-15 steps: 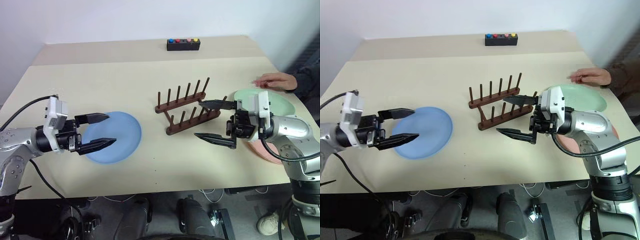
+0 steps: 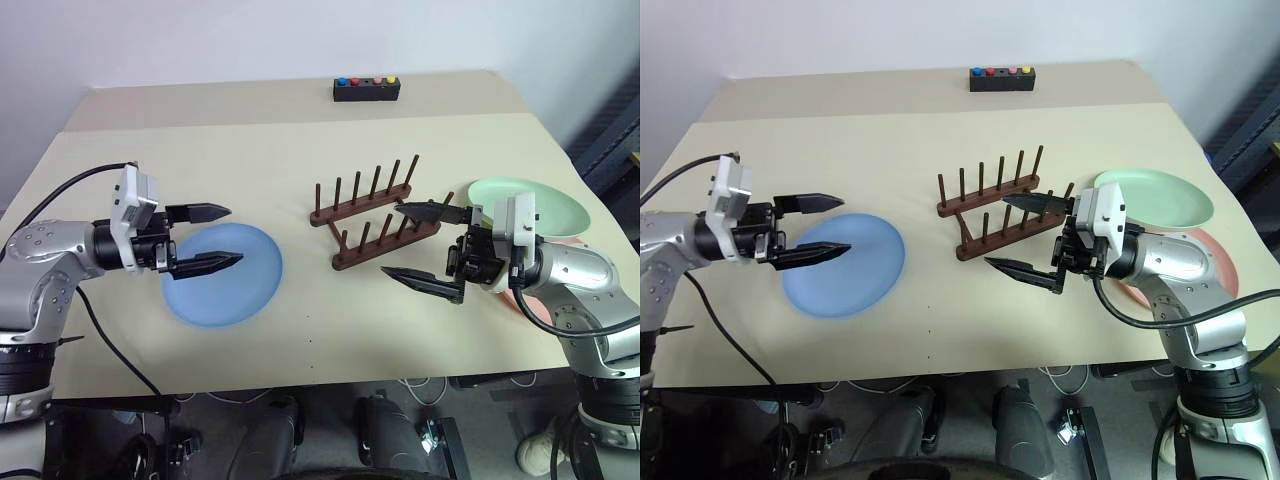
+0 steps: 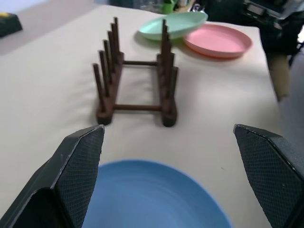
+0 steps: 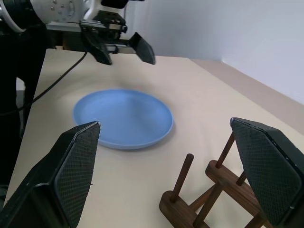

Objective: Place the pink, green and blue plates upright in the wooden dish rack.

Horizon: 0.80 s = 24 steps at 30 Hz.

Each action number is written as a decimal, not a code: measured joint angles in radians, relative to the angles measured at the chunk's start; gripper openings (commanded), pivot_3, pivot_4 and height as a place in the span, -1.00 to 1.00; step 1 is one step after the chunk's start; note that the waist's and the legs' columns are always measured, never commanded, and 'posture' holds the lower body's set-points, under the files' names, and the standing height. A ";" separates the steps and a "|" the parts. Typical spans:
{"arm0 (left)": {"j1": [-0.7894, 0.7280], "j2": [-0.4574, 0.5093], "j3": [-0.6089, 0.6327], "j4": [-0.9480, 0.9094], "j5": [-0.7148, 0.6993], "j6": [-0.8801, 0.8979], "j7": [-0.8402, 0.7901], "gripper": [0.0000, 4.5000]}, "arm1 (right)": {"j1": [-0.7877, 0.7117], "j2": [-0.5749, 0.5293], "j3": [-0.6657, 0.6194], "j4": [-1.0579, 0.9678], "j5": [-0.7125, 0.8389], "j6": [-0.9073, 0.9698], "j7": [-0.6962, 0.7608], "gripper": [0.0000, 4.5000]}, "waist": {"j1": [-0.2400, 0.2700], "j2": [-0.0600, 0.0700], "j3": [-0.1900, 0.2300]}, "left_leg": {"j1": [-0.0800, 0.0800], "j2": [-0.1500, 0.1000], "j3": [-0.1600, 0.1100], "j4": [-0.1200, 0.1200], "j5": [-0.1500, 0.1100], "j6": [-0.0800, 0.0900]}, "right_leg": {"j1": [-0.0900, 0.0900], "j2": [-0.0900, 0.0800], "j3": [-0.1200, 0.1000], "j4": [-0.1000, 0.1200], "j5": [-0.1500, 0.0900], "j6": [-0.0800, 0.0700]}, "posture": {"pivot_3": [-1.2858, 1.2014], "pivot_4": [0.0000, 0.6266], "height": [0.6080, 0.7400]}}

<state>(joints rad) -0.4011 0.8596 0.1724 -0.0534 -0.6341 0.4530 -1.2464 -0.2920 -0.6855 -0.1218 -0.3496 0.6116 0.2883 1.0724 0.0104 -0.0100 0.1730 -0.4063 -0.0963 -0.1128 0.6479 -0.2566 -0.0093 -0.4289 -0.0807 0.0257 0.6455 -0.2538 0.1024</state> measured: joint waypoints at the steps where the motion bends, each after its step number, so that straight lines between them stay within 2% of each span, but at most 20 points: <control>1: -0.004 -0.004 -0.001 0.007 0.007 -0.007 0.001 1.00 | -0.009 -0.001 -0.001 0.008 -0.001 -0.004 0.002 0.99 | 0.000 0.000 0.000 | 0.000 0.000 0.000 0.000 0.000 0.000 | 0.000 0.000 0.000 0.000 0.000 0.000 | 0.03 -0.52 1.00; 4: -0.026 -0.050 -0.018 0.025 0.015 -0.001 0.021 1.00 | -0.036 -0.002 -0.003 0.045 -0.009 -0.015 0.015 0.99 | 0.003 0.000 0.000 | 0.000 0.000 0.000 0.000 0.000 0.000 | 0.000 0.000 0.000 0.000 0.000 0.000 | 0.03 -0.52 1.00; 9: -0.060 -0.099 -0.117 -0.014 0.004 0.155 0.081 1.00 | -0.071 0.000 0.001 0.110 -0.029 -0.060 0.044 0.99 | 0.001 0.000 0.000 | 0.000 -0.001 0.000 0.001 0.000 0.000 | 0.000 0.000 0.000 0.001 0.000 0.000 | 0.03 -0.52 1.00; 12: -0.071 -0.115 -0.217 -0.044 0.107 0.152 0.154 1.00 | -0.083 0.011 0.014 0.150 -0.041 -0.073 0.053 0.99 | 0.000 0.000 0.000 | 0.000 0.000 0.000 0.001 0.000 0.000 | 0.000 0.000 0.000 0.001 0.000 0.000 | 0.03 -0.52 1.00; 19: -0.151 -0.169 -0.359 -0.076 0.277 0.209 0.317 1.00 | -0.086 0.014 0.034 0.176 -0.058 -0.098 0.074 0.99 | 0.004 -0.001 0.000 | 0.000 -0.001 0.000 0.002 0.000 0.000 | 0.000 0.000 0.000 0.001 0.000 0.000 | 0.03 -0.52 1.00; 24: -0.256 -0.268 -0.463 -0.040 0.324 0.274 0.336 1.00 | -0.010 -0.036 0.006 0.174 -0.056 -0.083 0.077 0.99 | 0.003 -0.001 0.000 | -0.001 -0.002 0.000 0.003 0.000 0.000 | 0.001 0.000 0.000 0.002 0.000 0.001 | 0.03 -0.52 1.00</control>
<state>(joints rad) -0.6566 0.5919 -0.2905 -0.0933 -0.3105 0.7274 -0.9102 -0.3017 -0.7211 -0.1161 -0.1760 0.5554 0.2056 1.1498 0.0132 -0.0109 0.1729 -0.4070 -0.0979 -0.1132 0.6513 -0.2563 -0.0094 -0.4283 -0.0803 0.0252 0.6472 -0.2537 0.1030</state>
